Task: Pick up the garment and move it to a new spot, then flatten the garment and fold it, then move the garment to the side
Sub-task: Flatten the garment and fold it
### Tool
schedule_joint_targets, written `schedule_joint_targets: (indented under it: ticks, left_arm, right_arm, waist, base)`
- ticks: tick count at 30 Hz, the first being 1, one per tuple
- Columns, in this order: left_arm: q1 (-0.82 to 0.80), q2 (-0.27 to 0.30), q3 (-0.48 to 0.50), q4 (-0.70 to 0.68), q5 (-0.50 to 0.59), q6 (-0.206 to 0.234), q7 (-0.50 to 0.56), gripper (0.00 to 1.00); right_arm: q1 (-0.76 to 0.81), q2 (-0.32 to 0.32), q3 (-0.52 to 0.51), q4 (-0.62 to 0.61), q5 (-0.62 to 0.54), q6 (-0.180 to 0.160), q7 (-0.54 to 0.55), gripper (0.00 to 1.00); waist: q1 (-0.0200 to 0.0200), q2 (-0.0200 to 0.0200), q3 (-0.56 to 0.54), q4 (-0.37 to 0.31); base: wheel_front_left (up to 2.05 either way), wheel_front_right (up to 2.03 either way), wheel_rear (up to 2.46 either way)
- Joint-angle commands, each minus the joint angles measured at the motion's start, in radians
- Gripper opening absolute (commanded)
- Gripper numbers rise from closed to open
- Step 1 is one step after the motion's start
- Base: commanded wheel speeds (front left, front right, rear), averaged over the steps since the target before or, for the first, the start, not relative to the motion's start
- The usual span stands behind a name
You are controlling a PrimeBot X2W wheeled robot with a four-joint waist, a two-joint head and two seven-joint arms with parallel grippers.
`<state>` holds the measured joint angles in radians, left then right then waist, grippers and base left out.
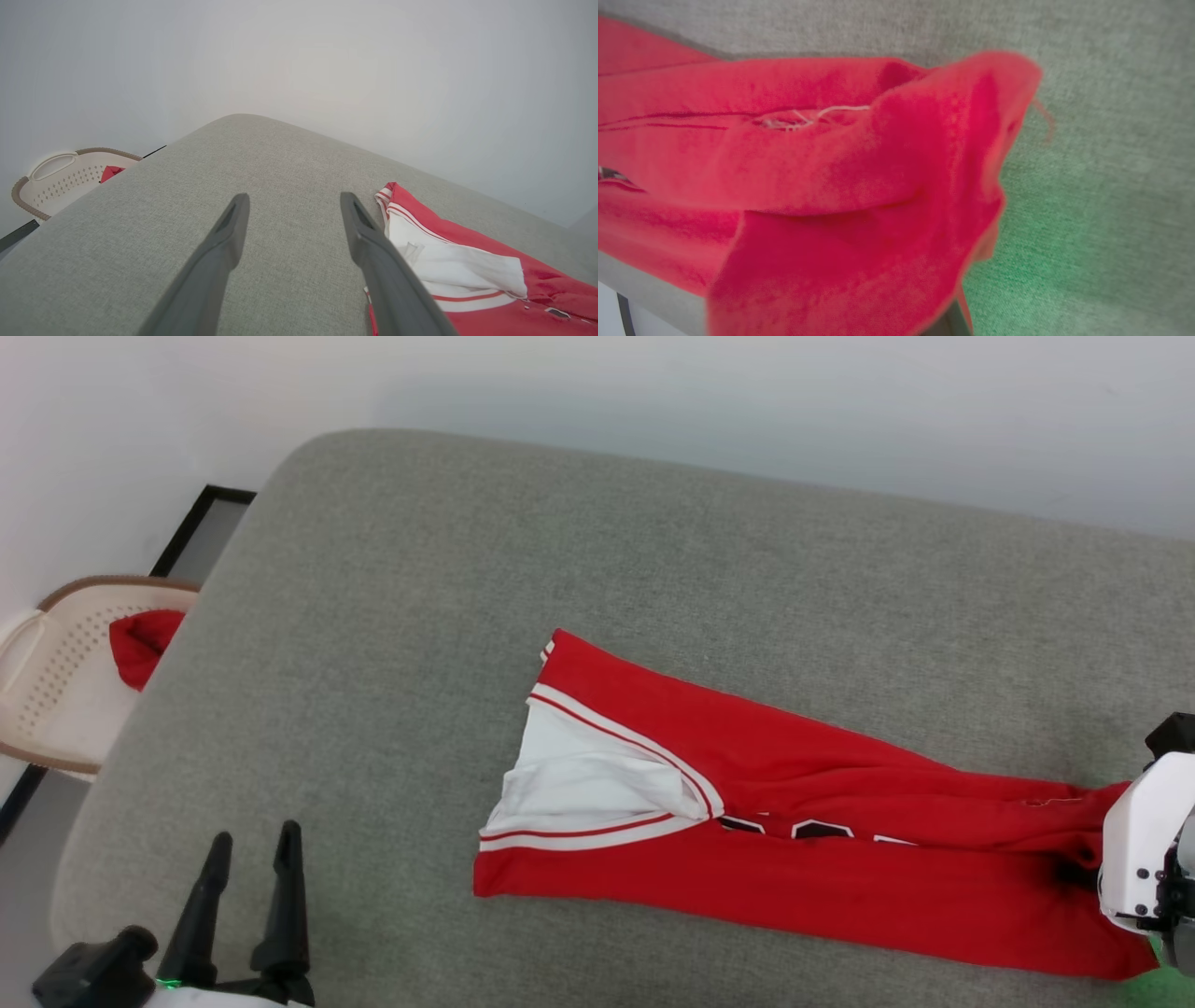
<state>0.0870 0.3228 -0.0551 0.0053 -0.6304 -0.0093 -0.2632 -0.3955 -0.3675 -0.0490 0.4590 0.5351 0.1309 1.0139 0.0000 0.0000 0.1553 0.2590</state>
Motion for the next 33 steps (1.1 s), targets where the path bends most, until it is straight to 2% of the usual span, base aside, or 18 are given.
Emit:
schedule_joint_targets:
  ticks: [1, 7, 15, 20, 27, 33]
  left_arm:
    - [0.009, -0.003, 0.011, 0.001, 0.009, -0.009, -0.001, 1.0]
    - [0.029, -0.007, 0.035, -0.001, 0.025, -0.023, -0.001, 1.0]
    - [0.052, -0.001, 0.043, -0.001, 0.034, -0.026, -0.001, 1.0]
    - [0.061, 0.003, 0.041, 0.003, 0.029, -0.026, 0.002, 1.0]
    - [0.083, 0.006, 0.04, 0.005, 0.022, -0.021, 0.009, 1.0]
    - [0.099, 0.009, 0.038, 0.006, 0.016, -0.016, 0.019, 1.0]
  right_arm:
    - [0.012, 0.0, 0.02, 0.025, 0.004, -0.001, -0.018, 0.0]
    - [0.015, -0.075, 0.013, 0.063, 0.02, -0.002, -0.078, 0.0]
    - [-0.016, -0.162, -0.038, 0.162, -0.017, -0.001, -0.134, 0.0]
    - [-0.036, -0.193, -0.05, 0.217, -0.04, -0.001, -0.16, 0.0]
    - [-0.047, -0.18, 0.01, 0.19, -0.033, -0.001, -0.153, 0.0]
    - [-0.029, -0.134, 0.067, 0.071, 0.052, -0.001, -0.119, 0.0]
  waist:
    - [0.0, 0.0, -0.008, -0.009]
    - [0.0, 0.0, -0.03, -0.039]
    - [0.0, 0.0, -0.05, -0.068]
    - [0.0, 0.0, -0.067, -0.082]
    - [0.0, 0.0, -0.1, -0.103]
    - [0.0, 0.0, -0.135, -0.115]
  base:
    - [0.0, 0.0, 0.0]
    - [0.0, 0.0, 0.0]
    - [0.0, 0.0, 0.0]
    - [0.0, 0.0, 0.0]
    - [0.0, 0.0, 0.0]
    - [0.0, 0.0, 0.0]
